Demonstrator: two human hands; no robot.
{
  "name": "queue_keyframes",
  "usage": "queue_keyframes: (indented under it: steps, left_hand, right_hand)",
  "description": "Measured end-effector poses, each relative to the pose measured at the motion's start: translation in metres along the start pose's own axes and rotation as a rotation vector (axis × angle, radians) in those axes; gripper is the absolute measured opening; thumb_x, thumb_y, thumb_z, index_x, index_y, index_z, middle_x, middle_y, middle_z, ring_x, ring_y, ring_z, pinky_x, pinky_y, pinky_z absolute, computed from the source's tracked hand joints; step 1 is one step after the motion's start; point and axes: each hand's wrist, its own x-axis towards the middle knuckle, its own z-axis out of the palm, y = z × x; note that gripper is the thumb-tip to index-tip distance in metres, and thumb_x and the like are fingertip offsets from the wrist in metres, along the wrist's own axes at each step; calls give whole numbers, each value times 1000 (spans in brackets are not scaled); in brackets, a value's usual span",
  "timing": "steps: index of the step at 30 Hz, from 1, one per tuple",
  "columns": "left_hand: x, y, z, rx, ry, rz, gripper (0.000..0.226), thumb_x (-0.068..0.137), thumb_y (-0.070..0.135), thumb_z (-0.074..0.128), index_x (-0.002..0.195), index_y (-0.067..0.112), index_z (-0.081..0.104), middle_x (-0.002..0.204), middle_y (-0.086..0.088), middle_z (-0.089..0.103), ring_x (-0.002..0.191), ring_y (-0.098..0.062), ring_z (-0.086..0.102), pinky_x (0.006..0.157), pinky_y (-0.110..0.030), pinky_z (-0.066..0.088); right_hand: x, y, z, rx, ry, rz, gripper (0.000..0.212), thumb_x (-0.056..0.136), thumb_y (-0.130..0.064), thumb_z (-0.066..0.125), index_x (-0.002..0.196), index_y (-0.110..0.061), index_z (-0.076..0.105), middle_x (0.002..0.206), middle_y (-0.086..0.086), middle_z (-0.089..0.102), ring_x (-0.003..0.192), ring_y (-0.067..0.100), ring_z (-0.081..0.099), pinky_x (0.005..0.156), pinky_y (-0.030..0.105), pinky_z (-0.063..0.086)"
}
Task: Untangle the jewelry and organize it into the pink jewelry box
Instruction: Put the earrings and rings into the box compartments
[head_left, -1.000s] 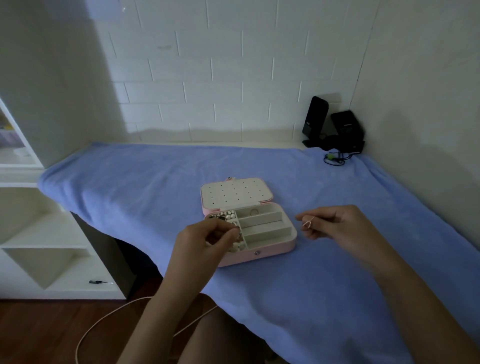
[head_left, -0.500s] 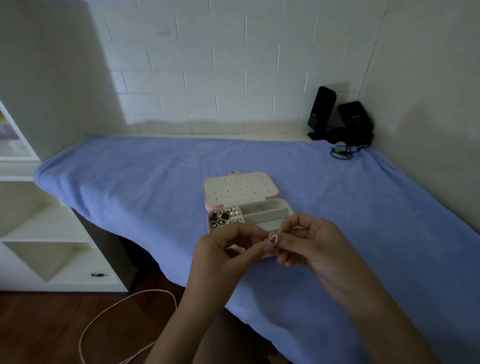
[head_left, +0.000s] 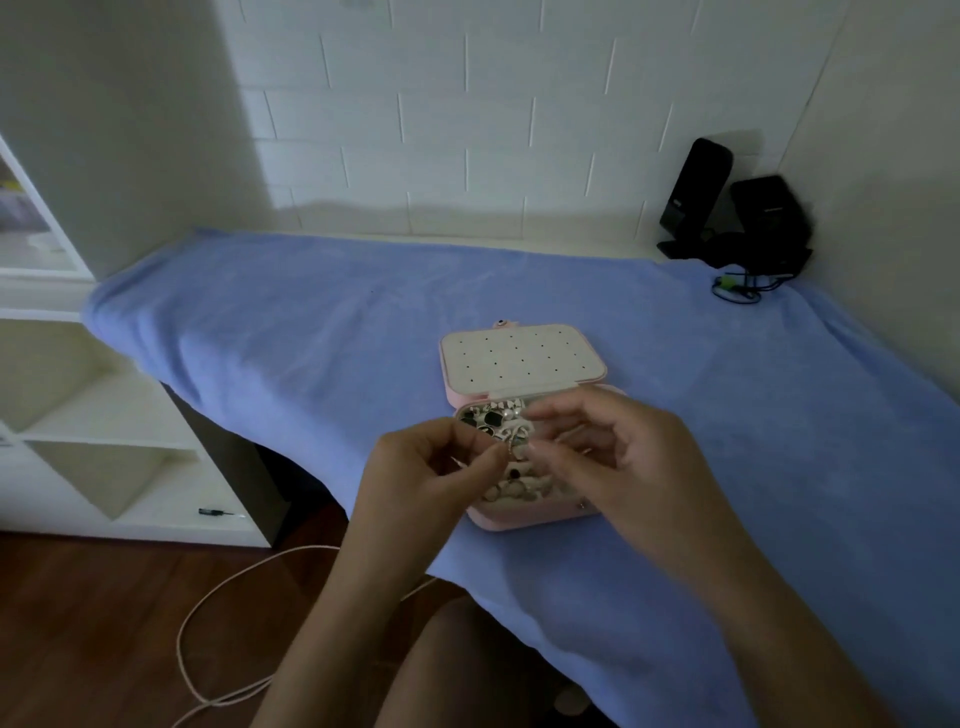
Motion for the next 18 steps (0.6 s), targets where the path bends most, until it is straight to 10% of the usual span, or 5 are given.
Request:
queue_keyframes:
  steps: [6,18]
  left_hand:
    - [18,1,-12,69,-35,-69,15,80,19,70,69,8,70,47,2,56,38,-5,42,42,-11,33]
    - [51,16,-14,43,-144,-82,19,76,24,74,70,7,73,46,3,55,39,-1,40,43,-9,30]
  right_hand:
    - [23,5,3,-481,-46,-388,33,78,-39,65,105,-21,72,92,-10,69,79,1,64,69,30,55]
    - [57,1,-8,-607,-181,-414,25,75,-29,68,96,-16,74,81,-6,67,72,5,61,66,21,48]
